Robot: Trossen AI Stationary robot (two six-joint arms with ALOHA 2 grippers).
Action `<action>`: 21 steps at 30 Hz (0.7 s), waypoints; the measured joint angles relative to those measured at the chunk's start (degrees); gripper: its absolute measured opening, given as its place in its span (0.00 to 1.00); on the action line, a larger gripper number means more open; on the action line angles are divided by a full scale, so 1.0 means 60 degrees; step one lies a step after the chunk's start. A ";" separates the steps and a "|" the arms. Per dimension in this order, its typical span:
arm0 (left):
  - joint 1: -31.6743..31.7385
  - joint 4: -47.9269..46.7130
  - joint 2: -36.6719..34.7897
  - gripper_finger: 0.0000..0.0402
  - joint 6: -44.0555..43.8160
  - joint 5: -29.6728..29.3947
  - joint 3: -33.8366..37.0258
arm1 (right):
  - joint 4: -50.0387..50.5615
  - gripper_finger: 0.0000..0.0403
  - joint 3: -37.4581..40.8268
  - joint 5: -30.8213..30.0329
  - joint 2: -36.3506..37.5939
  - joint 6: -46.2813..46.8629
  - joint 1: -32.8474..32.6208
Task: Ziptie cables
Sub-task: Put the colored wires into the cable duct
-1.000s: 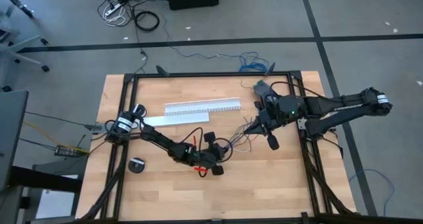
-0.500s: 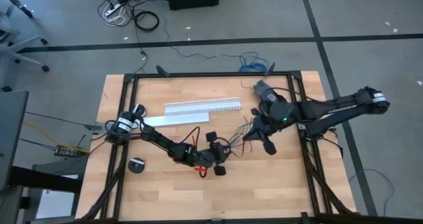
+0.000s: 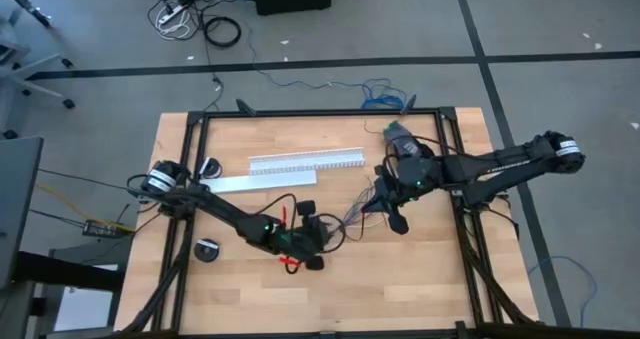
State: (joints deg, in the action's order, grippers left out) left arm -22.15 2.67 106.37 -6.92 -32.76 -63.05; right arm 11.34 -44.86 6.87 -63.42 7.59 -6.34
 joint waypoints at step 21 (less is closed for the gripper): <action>0.1577 -0.1981 0.0215 0.32 -0.1132 0.3776 0.0004 | -0.0427 0.00 0.0000 0.0892 -0.0007 0.0045 0.0202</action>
State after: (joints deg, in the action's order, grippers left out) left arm -12.69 -9.21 107.66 -13.72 -10.11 -63.02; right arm 8.78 -44.86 12.22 -63.46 7.86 -5.13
